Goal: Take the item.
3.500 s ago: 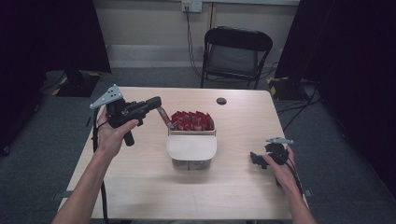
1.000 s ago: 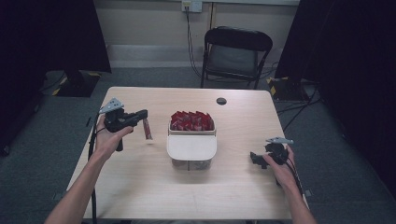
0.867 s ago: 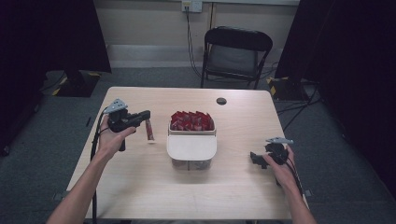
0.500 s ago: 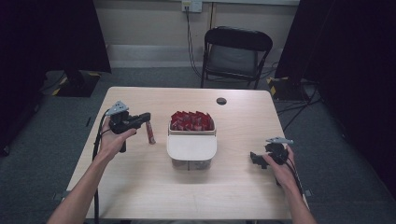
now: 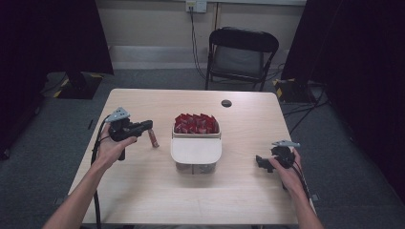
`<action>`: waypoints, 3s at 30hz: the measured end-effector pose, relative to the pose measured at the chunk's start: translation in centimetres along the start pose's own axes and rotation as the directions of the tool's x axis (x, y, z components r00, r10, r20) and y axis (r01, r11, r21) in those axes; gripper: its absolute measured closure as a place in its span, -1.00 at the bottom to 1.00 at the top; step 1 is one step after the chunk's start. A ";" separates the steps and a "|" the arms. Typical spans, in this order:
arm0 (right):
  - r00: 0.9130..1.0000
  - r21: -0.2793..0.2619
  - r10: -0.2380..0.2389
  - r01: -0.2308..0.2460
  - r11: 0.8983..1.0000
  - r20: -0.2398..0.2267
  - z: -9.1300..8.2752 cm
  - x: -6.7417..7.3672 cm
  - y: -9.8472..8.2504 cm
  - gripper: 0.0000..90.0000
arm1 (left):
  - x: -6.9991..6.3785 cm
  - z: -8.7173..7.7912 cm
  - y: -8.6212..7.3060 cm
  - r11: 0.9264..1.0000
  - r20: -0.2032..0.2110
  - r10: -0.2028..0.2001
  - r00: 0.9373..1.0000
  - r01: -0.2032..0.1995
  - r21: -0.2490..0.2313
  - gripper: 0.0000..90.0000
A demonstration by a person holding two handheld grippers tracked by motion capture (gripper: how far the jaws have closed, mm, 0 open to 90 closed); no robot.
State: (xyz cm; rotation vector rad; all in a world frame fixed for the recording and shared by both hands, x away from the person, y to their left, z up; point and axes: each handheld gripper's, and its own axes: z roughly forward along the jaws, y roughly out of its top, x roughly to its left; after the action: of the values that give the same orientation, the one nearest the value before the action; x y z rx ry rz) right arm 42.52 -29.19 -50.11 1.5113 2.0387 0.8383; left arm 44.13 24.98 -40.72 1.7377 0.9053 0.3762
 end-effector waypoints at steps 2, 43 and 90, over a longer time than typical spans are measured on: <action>1.000 0.000 -0.001 0.001 1.000 0.000 0.0 0.0 0.0 -1.00 | -0.1 -0.1 -0.1 1.000 -0.002 0.005 1.000 -0.005 -0.004 0.94; 1.000 0.000 -0.001 0.001 1.000 0.000 0.0 0.0 0.0 -1.00 | -2.4 1.2 -5.5 0.988 0.060 -0.007 0.998 -0.002 0.154 0.97; 1.000 0.001 -0.001 0.001 1.000 -0.001 0.0 0.0 0.0 -1.00 | -1.8 -1.2 -4.6 0.994 0.002 -0.079 0.997 0.079 0.072 -0.39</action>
State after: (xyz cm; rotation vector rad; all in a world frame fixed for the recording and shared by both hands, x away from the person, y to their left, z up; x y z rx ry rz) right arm 42.50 -29.18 -50.10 1.5102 2.0407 0.8383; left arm 40.37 25.00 -44.12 1.7615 0.9917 0.2908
